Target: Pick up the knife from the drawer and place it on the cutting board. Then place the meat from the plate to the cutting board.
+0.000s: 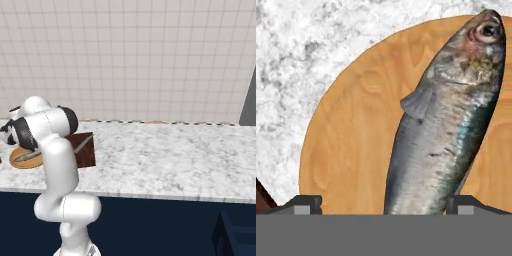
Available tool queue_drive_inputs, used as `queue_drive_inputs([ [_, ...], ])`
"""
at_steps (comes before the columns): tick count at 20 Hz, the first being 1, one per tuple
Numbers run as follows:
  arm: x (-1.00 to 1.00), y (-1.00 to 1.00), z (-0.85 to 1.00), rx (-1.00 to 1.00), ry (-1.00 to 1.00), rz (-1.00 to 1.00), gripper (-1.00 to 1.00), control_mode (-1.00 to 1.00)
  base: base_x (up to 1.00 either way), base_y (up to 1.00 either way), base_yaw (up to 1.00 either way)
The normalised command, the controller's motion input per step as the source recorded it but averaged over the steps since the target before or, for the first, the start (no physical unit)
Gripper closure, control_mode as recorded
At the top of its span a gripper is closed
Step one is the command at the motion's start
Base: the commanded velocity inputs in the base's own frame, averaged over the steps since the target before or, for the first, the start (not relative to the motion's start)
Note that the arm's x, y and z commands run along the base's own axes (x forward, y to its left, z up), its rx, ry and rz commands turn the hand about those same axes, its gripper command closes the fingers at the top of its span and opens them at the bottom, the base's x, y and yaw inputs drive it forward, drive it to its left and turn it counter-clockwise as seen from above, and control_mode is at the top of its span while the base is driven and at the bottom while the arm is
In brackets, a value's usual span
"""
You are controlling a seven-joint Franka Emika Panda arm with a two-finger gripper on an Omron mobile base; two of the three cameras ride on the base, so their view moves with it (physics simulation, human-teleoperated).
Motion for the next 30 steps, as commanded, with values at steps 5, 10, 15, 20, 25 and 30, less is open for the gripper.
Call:
queue_drive_inputs([
  [5, 0.29, 0.19, -0.51, 0.0, 0.0, -0.1, -1.0, -1.0, 0.0, 0.0, 0.0],
  [10, -0.13, 0.0, -0.34, 0.01, -0.01, -0.03, 1.0, -1.0, 0.0, 0.0, 0.0],
  [15, -0.45, -0.17, 0.02, 0.03, -0.09, -0.04, 1.0, -1.0, 0.0, 0.0, 0.0],
  [20, -0.4, -0.74, 0.69, 0.13, -0.18, 0.0, 1.0, -1.0, 0.0, 0.0, 0.0],
  [25, 0.06, -1.0, 0.89, 0.18, -0.06, 0.0, 1.0, -1.0, 0.0, 0.0, 0.0],
  [30, 0.43, -0.95, 0.26, 0.2, 0.09, 0.0, 1.0, -1.0, 0.0, 0.0, 0.0],
])
